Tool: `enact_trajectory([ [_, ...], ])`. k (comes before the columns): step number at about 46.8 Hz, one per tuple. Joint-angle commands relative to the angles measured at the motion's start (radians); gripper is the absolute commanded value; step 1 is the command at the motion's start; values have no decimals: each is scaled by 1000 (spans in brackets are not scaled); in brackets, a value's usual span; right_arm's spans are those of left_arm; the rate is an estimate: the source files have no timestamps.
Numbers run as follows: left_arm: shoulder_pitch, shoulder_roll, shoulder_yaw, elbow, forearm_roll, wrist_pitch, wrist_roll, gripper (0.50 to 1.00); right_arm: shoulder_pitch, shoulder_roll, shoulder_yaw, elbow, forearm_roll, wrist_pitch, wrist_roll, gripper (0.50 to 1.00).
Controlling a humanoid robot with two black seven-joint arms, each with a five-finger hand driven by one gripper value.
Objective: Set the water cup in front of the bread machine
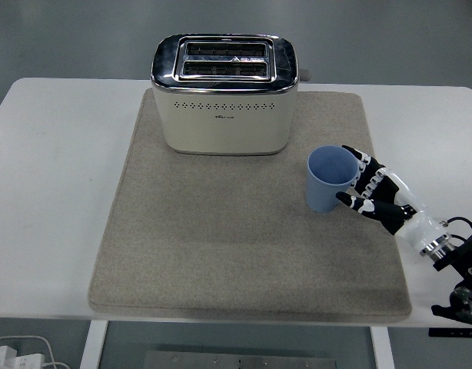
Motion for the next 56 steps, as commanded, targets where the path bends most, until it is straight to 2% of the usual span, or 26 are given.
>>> enact_trajectory([
  [1, 0, 0, 0, -1, 2, 0, 0, 1000, 4, 0, -1, 0, -5, 0, 0, 926],
  [9, 0, 0, 0, -1, 0, 0, 0, 1000, 13, 6, -10, -9, -7, 0, 0, 926],
  [31, 0, 0, 0, 0, 0, 1, 0, 1000, 33, 98, -18, -82, -22, 0, 0, 926],
  [56, 0, 0, 0, 0, 0, 1, 0, 1000, 59, 130, -36, -105, -21, -1, 0, 926],
])
